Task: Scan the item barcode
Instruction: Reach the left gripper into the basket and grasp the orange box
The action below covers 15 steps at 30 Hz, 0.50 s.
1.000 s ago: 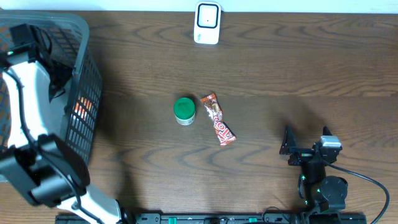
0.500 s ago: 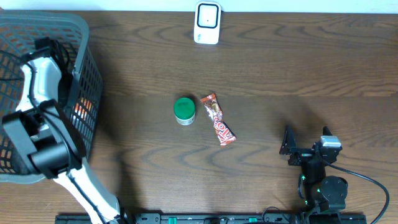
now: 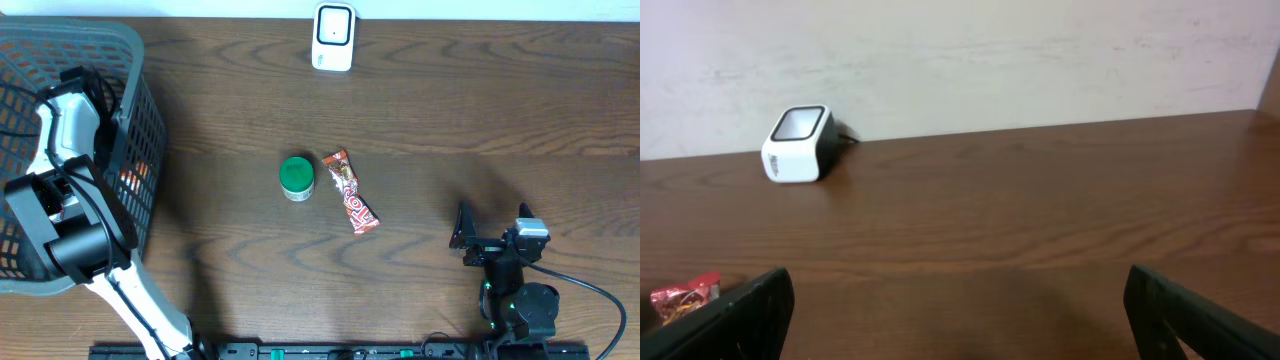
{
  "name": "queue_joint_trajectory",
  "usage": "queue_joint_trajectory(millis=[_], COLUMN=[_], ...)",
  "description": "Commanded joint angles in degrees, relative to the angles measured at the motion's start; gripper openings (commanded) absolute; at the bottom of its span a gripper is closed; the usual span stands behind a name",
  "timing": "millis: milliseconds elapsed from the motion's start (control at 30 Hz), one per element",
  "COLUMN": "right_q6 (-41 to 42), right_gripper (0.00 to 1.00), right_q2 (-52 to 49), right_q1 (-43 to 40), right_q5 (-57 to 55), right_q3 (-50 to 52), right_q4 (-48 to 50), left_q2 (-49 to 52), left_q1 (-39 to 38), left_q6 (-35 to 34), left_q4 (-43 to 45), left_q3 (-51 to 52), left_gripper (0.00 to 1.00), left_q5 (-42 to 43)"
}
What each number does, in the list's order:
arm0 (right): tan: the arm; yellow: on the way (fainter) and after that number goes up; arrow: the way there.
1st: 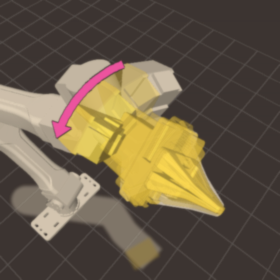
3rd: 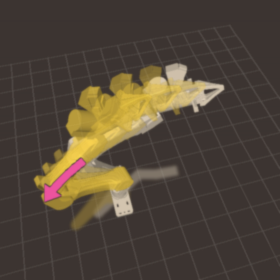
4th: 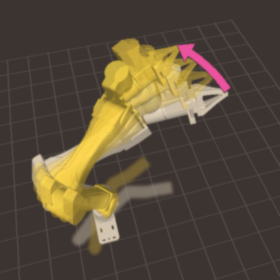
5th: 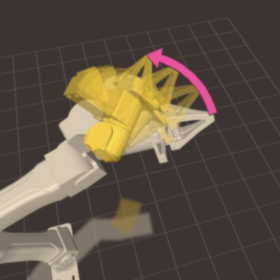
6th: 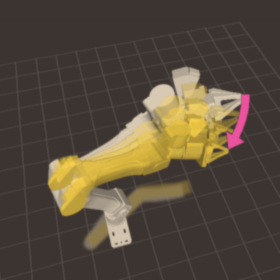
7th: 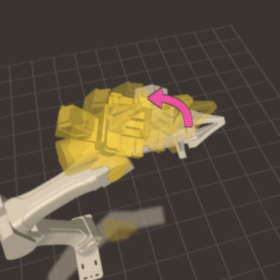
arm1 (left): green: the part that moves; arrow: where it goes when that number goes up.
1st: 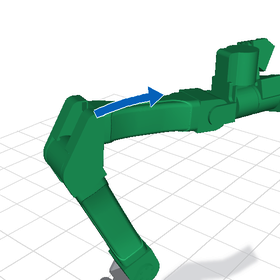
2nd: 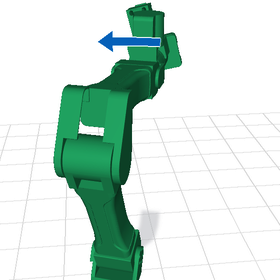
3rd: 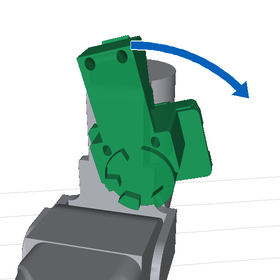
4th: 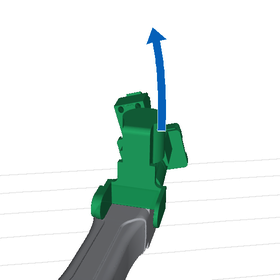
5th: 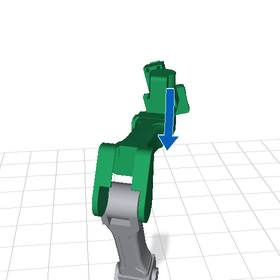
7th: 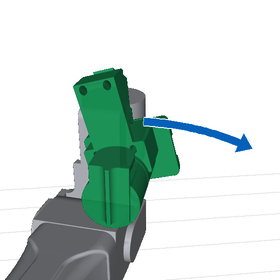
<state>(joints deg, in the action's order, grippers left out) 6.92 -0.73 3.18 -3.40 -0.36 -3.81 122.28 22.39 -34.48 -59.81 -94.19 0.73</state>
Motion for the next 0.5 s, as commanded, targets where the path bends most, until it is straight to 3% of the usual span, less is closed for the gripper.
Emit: queue_joint_trajectory(millis=[0, 200, 333, 467], right_q6=[-0.74, -0.76, -0.76, -0.76], right_gripper=[0.99, 0.99, 0.99, 0.99], right_q2=[0.20, 0.20, 0.20, 0.20], right_q1=[-0.17, -0.17, -0.17, -0.17], right_q5=[0.04, 0.04, 0.04, 0.04], right_q3=[0.04, 0.04, 0.04, 0.04], right_q4=[-0.24, -0.24, -0.24, -0.24], left_q2=[2.34, 2.34, 2.36, 2.34], left_q1=[0.11, 0.04, 0.04, 0.04], left_q6=[0.81, 0.81, 0.83, 0.85], left_q4=[-2.03, -3.26, -3.56, -3.63], left_q3=[1.95, 2.25, 3.41, 3.87], left_gripper=[0.98, 1.00, 0.80, 0.67], left_q5=[0.13, 0.15, 0.13, 0.13])
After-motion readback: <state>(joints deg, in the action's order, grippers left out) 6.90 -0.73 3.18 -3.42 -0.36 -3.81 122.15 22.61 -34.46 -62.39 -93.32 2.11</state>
